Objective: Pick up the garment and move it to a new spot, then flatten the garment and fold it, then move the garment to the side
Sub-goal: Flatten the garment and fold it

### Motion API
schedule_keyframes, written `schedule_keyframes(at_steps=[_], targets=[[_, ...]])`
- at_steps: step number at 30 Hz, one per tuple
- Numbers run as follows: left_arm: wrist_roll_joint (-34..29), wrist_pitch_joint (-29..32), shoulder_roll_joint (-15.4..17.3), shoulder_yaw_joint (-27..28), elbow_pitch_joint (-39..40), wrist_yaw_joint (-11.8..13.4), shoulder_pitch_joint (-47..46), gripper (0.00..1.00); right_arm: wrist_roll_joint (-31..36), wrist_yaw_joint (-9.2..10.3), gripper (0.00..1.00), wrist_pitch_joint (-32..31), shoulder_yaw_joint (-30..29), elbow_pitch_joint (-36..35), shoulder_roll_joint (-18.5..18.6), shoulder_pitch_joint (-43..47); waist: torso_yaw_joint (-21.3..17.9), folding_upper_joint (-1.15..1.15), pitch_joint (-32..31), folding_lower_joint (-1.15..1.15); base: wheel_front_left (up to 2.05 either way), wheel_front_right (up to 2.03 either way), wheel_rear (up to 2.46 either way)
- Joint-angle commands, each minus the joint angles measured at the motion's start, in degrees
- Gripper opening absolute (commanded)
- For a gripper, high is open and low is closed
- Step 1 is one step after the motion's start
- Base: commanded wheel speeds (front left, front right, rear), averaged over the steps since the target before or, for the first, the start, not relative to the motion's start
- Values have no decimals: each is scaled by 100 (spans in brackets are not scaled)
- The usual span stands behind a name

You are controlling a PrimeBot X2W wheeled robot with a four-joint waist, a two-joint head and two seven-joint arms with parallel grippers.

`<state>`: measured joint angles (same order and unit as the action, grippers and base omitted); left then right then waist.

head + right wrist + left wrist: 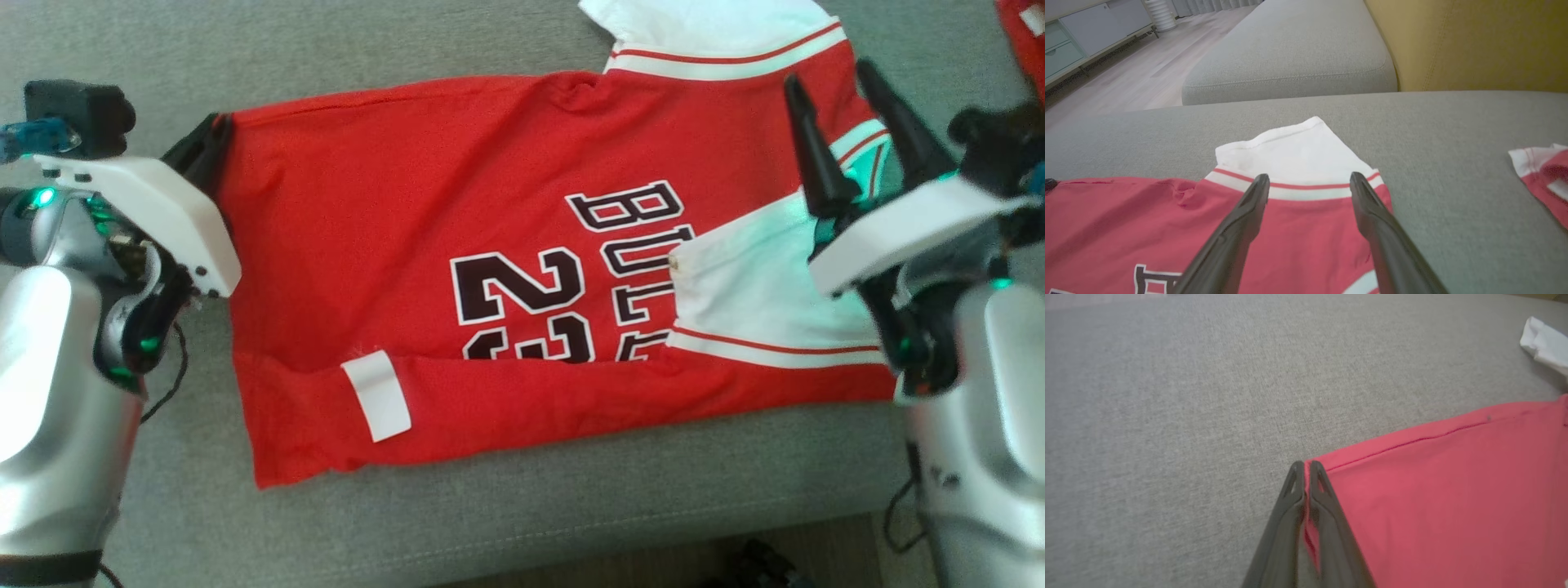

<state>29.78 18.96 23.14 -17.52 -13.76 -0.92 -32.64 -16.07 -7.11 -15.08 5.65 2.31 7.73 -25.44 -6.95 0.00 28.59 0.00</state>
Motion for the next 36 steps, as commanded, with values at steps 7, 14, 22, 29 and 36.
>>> schedule_keyframes(at_steps=[7,14,22,29,36], targets=[[-74,-543,21,203,607,47,-55,0,112,-37,100,-356,49,342,281,-947,281,0,29,0,0,0,0],[-229,-851,-240,-94,857,4,-94,0,485,-37,100,-848,-57,1728,599,-2141,705,0,80,0,0,0,0],[-272,-1074,-607,-408,710,-58,-210,0,817,-37,100,-1343,-161,3327,747,-3087,1166,0,131,0,0,0,0],[-256,-1228,-792,-542,430,-106,-306,0,710,-37,100,-1647,74,4092,816,-3439,1294,0,151,0,0,0,0],[-211,-1309,-857,-589,213,-155,-413,0,529,-37,79,-1772,212,4597,865,-3629,1338,0,167,0,0,0,0]])
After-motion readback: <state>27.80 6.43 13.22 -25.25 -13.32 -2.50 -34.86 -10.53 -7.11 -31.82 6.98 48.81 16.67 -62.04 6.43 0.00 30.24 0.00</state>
